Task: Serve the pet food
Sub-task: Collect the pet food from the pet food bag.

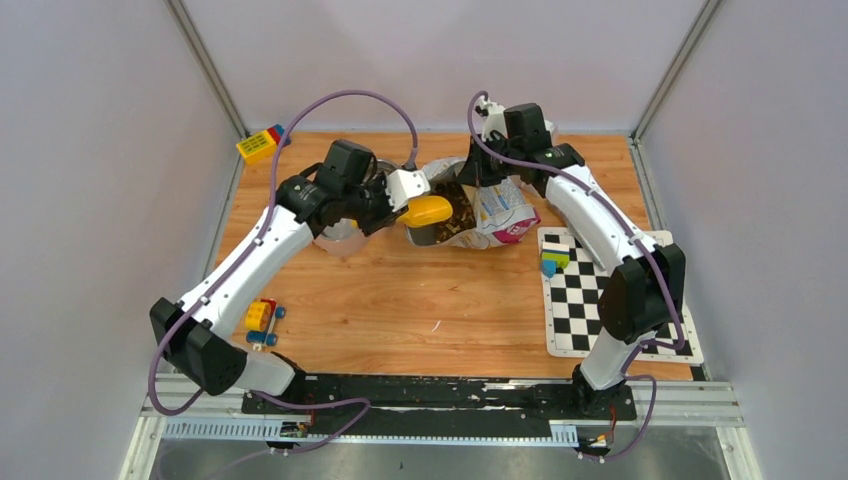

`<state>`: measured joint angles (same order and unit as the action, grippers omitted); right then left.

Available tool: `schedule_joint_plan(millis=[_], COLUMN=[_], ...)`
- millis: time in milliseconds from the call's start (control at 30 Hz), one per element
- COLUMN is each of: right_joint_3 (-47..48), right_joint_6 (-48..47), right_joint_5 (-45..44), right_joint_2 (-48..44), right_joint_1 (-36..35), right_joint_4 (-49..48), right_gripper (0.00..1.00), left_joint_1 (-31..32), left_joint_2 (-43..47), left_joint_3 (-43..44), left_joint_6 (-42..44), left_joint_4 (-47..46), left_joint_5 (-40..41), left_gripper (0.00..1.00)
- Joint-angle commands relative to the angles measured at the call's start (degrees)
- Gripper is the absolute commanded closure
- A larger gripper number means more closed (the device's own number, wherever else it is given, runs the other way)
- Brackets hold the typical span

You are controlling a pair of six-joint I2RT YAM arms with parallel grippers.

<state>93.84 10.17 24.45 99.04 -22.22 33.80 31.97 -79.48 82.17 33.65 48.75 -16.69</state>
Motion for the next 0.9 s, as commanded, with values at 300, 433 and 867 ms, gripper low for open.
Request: schedule_joint_plan(millis=[300,433,867], right_joint_3=[3.2,3.0,-3.4], right_joint_6=[-1.6,-1.3,3.4], right_joint_5=[-5.3,-6.0,5.8], right_joint_2=[-0.5,-1.0,1.8], right_joint_1=[-1.2,-1.3,-2.6], right_joint_4=[-1.9,-1.9,-4.7], right_gripper=[1.0,1.0,1.0], left_joint_1=[7.7,8.4,12.0], left_joint_2=[-8.8,-11.6,-14.6], left_joint_3=[9.7,13.0,9.8], left_joint_6=[-3.9,-5.1,-5.7], left_joint_4=[3.1,6.4,7.9], left_joint_5=[14.2,16.3,23.3], left_gripper=[1.0,1.0,1.0])
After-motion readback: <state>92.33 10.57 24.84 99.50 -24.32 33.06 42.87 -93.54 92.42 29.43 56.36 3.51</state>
